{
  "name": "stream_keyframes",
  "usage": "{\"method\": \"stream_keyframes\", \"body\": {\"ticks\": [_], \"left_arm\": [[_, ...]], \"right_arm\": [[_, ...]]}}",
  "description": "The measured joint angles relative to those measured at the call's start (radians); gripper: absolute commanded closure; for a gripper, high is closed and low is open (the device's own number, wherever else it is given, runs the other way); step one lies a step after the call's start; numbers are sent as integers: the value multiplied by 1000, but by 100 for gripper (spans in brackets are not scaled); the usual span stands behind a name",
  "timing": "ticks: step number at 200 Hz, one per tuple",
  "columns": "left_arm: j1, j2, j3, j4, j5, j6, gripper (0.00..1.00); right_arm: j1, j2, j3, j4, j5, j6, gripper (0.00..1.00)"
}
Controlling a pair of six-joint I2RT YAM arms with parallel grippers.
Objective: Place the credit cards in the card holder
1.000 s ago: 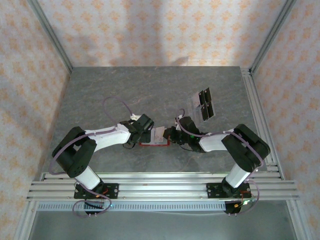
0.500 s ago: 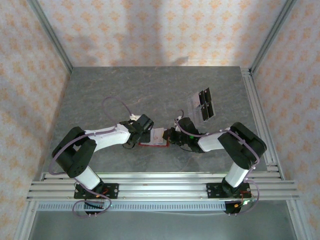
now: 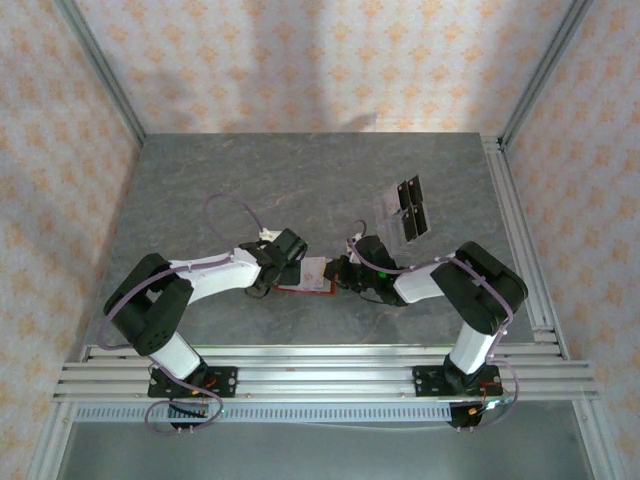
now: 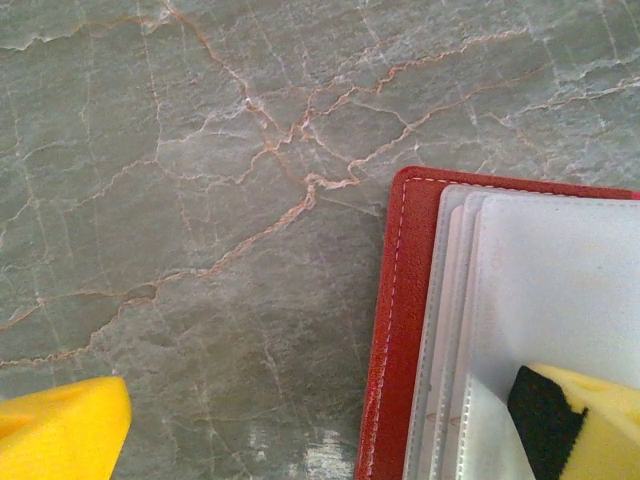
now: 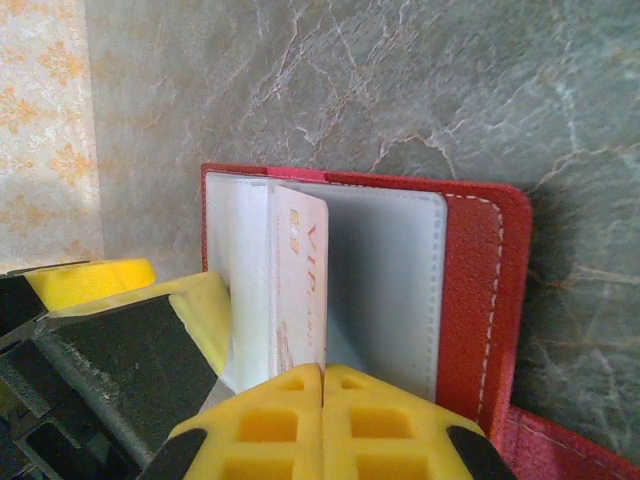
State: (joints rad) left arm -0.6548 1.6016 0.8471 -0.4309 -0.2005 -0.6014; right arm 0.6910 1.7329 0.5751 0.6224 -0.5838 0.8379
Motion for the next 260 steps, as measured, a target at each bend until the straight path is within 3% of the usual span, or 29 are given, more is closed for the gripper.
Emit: {"method": "stream_keyframes", "body": {"ticks": [145, 260], "left_arm": [[1, -61, -5, -129, -157, -43, 0], [1, -24, -51, -126, -174, -82, 0]], "right_arm": [[0, 0, 0, -1, 1, 0, 100], [0, 18, 13, -13, -14, -3, 100]]}}
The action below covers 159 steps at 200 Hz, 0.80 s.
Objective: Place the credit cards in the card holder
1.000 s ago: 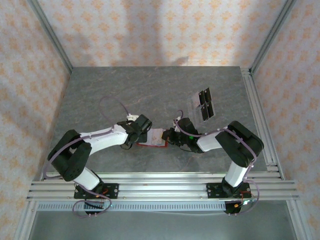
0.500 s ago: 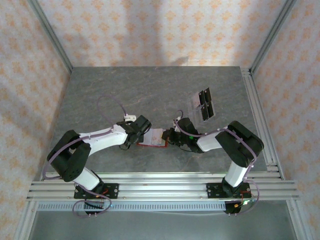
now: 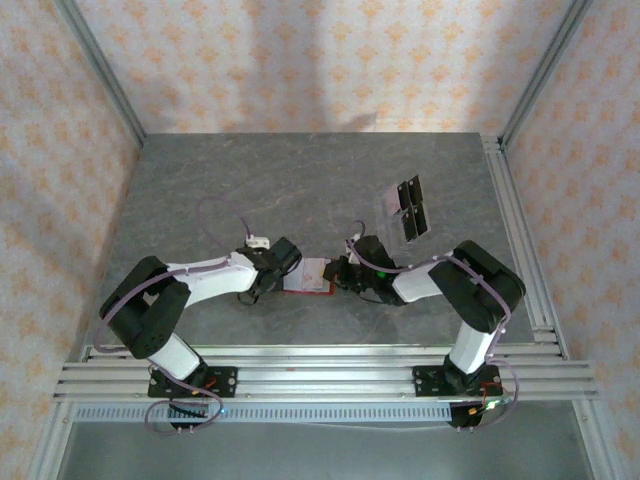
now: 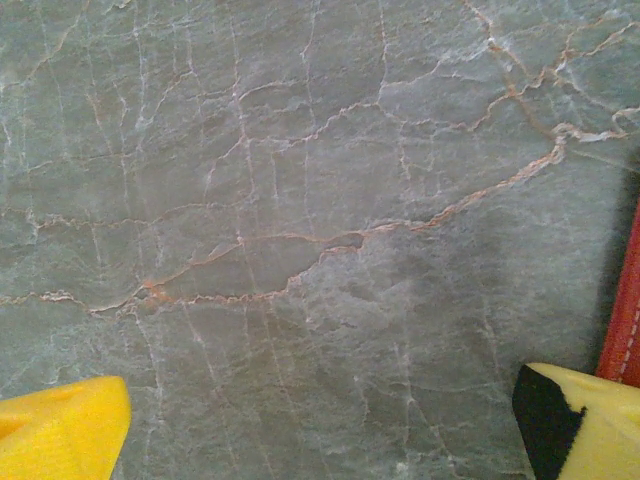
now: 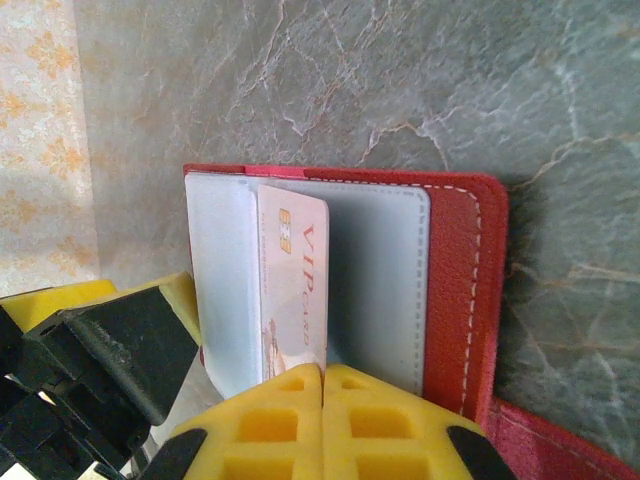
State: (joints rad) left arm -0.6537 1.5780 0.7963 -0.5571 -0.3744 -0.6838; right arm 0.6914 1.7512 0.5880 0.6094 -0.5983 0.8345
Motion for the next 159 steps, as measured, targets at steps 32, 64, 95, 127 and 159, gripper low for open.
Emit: {"method": "stream_keyframes", "body": {"ticks": [32, 64, 95, 127, 159], "left_arm": [[0, 0, -3, 7, 0, -1, 0], [0, -1, -7, 15, 1, -1, 0], [0, -1, -8, 17, 2, -5, 0], [0, -1, -13, 24, 3, -8, 0], [0, -3, -13, 24, 3, -8, 0]], "right_arm": [[0, 8, 12, -3, -21, 0, 100], [0, 12, 26, -11, -42, 0, 100], [0, 14, 34, -16, -57, 0, 100], [0, 14, 34, -26, -58, 0, 100], [0, 15, 34, -36, -57, 0, 100]]}}
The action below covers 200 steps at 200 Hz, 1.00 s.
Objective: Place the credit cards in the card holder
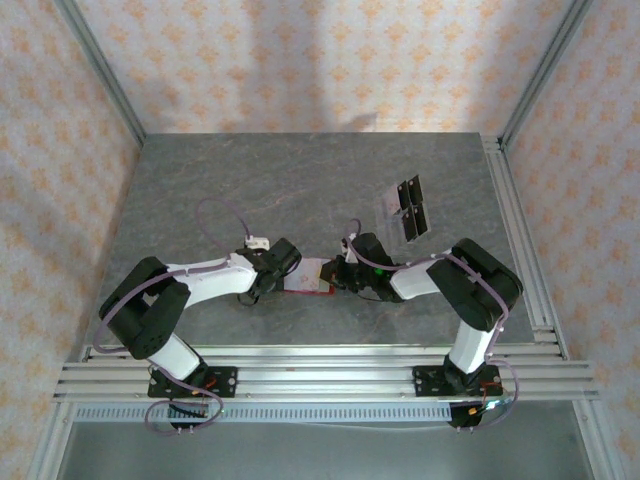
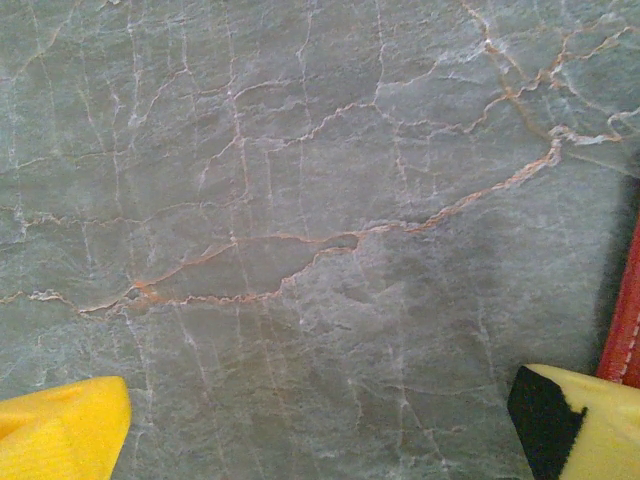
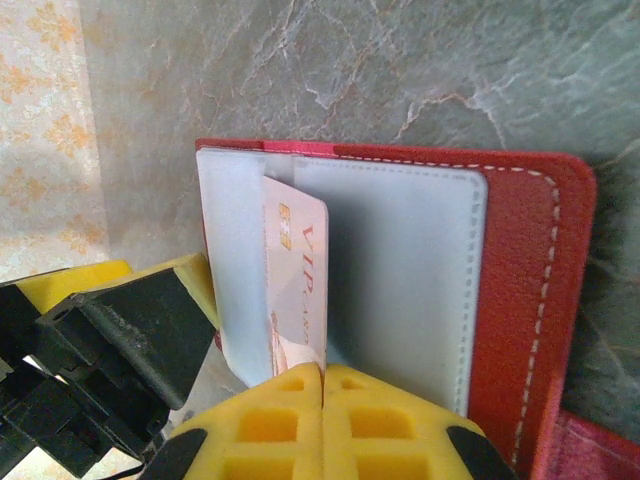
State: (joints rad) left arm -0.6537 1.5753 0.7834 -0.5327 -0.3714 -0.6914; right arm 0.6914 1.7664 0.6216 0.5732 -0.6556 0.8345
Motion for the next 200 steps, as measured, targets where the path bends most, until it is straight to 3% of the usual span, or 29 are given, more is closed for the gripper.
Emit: {"method": "stream_keyframes", "body": {"ticks": [200], "left_arm": [[0, 0, -2, 6, 4, 0, 0]], "right_arm": [[18, 68, 102, -69, -26, -2, 100]]}}
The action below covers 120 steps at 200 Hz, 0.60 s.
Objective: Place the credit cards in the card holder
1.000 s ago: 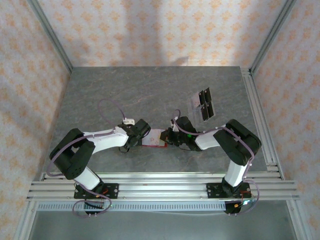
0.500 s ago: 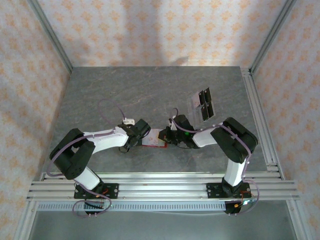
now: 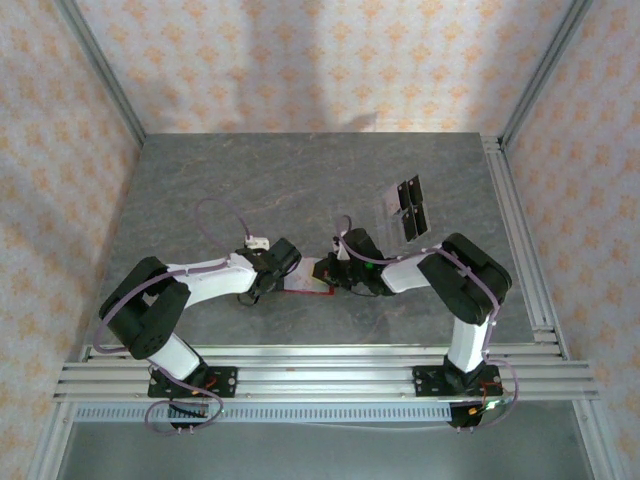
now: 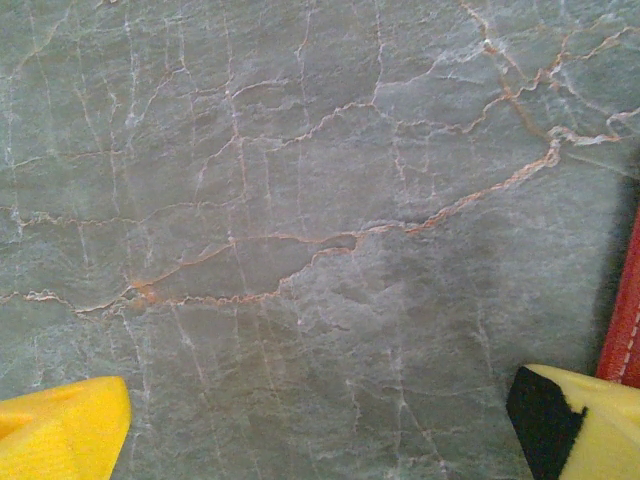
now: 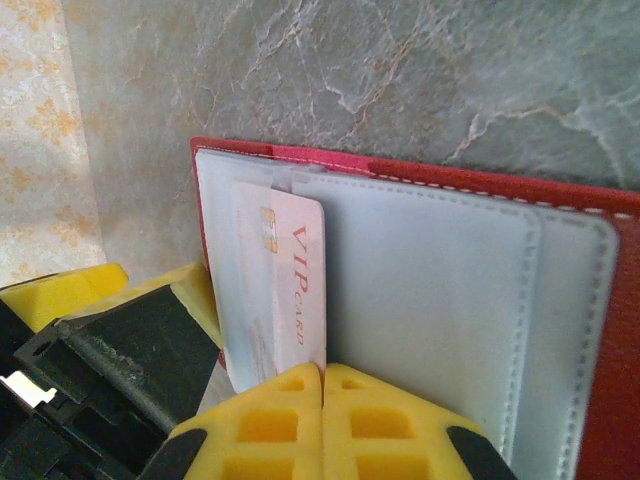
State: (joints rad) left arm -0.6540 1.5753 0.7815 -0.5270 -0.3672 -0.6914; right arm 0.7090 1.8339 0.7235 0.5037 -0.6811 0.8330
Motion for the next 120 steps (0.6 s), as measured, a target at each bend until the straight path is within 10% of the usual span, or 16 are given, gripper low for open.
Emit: {"method": "stream_keyframes", "body": {"ticks": [25, 69, 120], "left_arm": [[0, 0, 0, 0, 0, 0, 0], [-1, -7, -9, 9, 7, -16, 0], [0, -18, -24, 26, 15, -28, 0]], "right_arm": [[2, 2, 21, -34, -1, -14, 96], [11, -35, 76, -161, 3, -83, 54], [10, -147, 110, -426, 65, -201, 59]]}}
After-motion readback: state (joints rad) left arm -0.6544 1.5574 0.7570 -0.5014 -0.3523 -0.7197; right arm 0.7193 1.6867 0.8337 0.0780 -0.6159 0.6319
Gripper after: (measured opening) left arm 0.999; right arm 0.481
